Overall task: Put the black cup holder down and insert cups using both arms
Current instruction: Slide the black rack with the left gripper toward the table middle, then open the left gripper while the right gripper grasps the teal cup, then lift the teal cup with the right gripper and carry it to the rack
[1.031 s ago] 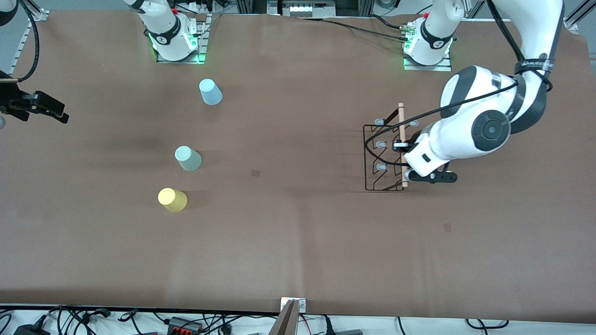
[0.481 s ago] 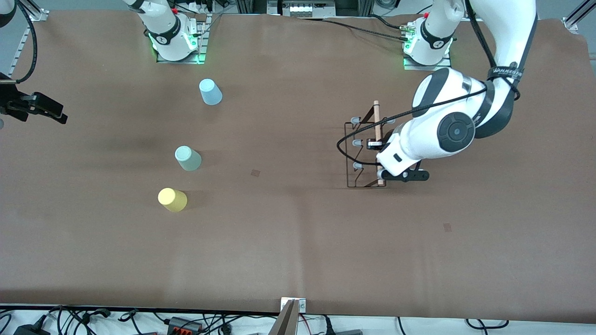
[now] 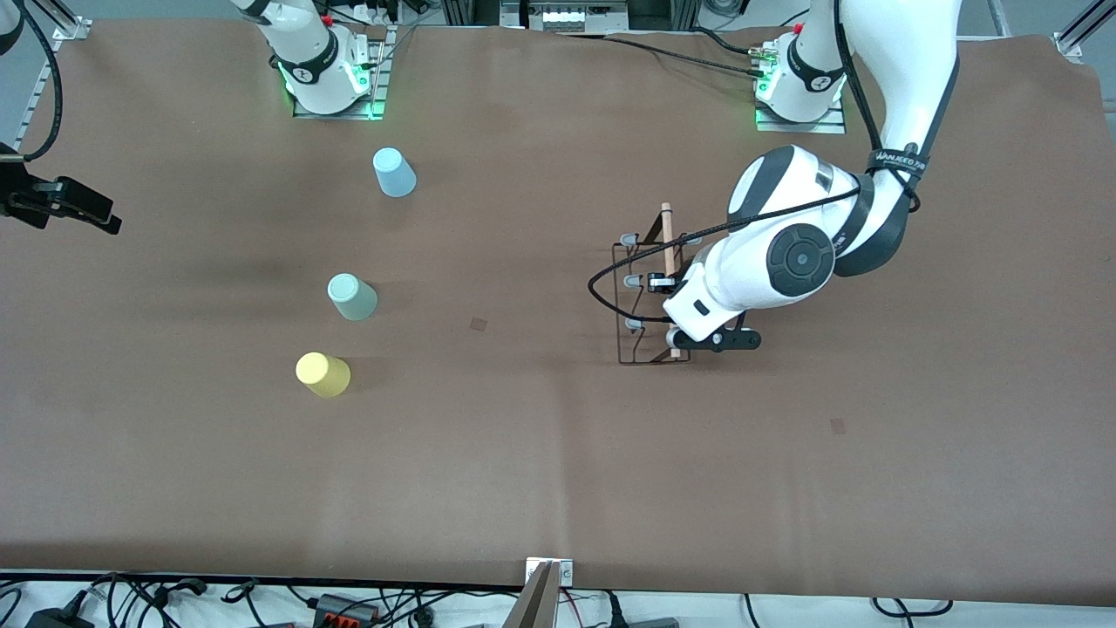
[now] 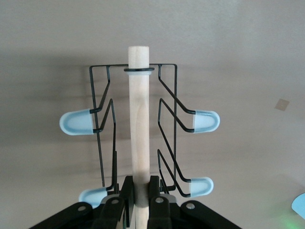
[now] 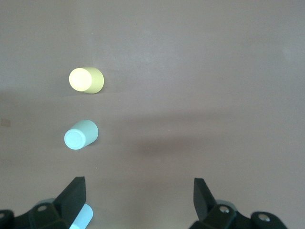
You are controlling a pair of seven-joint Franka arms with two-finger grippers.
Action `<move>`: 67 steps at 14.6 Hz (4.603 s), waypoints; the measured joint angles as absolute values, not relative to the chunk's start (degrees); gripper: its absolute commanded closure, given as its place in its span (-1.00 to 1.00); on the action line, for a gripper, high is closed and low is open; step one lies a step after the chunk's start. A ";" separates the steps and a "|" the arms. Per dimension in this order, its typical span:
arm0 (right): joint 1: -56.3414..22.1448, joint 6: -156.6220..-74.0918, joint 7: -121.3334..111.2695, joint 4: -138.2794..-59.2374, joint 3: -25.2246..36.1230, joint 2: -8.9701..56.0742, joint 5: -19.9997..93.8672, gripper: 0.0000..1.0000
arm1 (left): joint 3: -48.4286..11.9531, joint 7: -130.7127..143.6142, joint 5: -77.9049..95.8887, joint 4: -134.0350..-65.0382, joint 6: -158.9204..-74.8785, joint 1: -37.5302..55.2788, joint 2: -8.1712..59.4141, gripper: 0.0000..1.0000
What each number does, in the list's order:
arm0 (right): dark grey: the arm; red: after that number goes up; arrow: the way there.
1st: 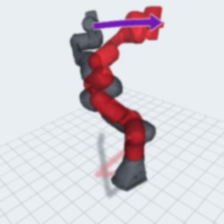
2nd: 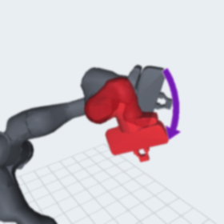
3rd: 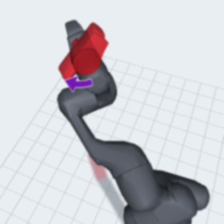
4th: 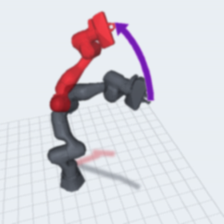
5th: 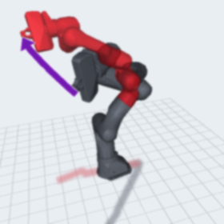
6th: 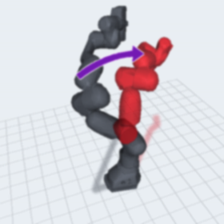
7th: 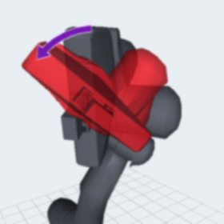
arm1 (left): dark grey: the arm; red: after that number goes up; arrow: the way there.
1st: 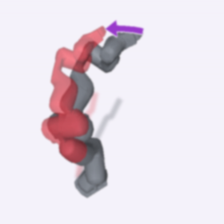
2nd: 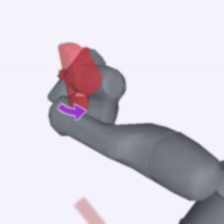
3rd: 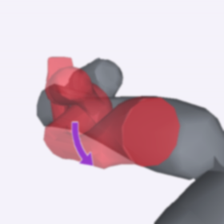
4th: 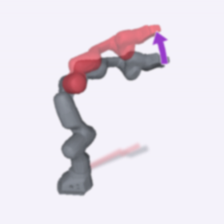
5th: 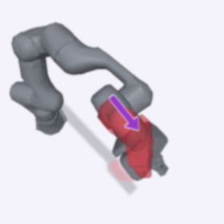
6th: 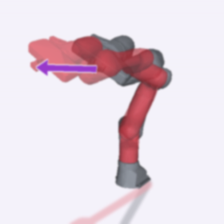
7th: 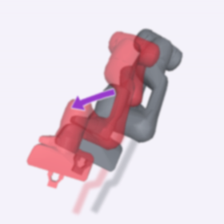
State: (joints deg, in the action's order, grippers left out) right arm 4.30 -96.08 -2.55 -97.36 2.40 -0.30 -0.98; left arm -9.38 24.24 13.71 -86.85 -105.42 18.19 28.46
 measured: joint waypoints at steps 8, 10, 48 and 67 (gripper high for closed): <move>4.81 -96.08 -2.55 -97.36 2.43 -0.30 -0.98 -1.00 | -9.45 30.41 13.76 -83.08 -111.41 23.74 32.48 0.99; 5.07 -96.08 -2.55 -97.36 2.44 -0.31 -0.98 -1.00 | -9.45 31.13 13.76 -82.01 -111.40 24.51 32.86 0.99; -11.07 -107.19 2.37 -102.84 2.04 21.65 5.55 -1.00 | -8.59 37.04 13.76 -79.19 -103.07 27.98 32.76 -1.00; -15.20 -117.81 7.00 -109.34 2.50 28.63 5.86 -0.87 | -6.12 16.55 3.24 -78.71 -81.93 2.07 13.92 -1.00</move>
